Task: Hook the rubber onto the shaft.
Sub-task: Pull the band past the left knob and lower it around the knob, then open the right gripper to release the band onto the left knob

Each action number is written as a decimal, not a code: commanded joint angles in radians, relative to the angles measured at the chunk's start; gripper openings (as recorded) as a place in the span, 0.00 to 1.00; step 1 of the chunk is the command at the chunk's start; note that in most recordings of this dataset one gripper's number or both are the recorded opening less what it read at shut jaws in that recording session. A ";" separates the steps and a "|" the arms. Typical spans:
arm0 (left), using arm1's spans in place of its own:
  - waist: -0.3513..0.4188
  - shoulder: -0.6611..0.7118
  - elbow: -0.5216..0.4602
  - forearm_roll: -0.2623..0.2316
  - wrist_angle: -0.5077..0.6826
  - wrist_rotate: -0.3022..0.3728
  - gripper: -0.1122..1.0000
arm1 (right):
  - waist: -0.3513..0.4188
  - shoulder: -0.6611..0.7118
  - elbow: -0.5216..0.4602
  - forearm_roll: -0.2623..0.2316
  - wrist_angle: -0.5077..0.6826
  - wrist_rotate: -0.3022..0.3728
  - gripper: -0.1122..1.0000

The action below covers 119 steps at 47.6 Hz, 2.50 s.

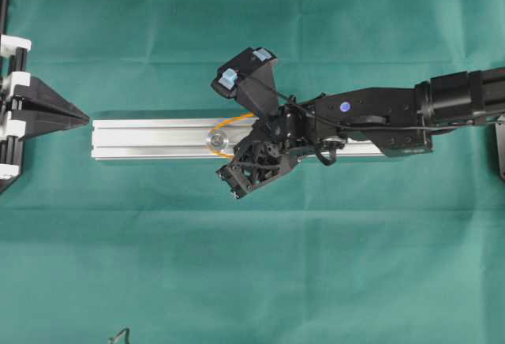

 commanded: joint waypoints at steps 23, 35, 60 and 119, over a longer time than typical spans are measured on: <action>-0.002 0.009 -0.028 0.002 -0.005 0.002 0.12 | -0.003 -0.040 -0.009 -0.028 0.006 -0.009 0.17; -0.002 0.009 -0.028 0.002 -0.003 0.000 0.12 | -0.003 -0.040 -0.009 -0.032 0.006 -0.009 0.24; -0.002 0.009 -0.028 0.002 -0.003 0.000 0.12 | -0.003 -0.046 -0.012 -0.060 0.006 -0.009 0.84; -0.002 0.009 -0.029 0.002 -0.003 0.000 0.12 | -0.021 -0.337 -0.041 -0.170 0.219 -0.009 0.84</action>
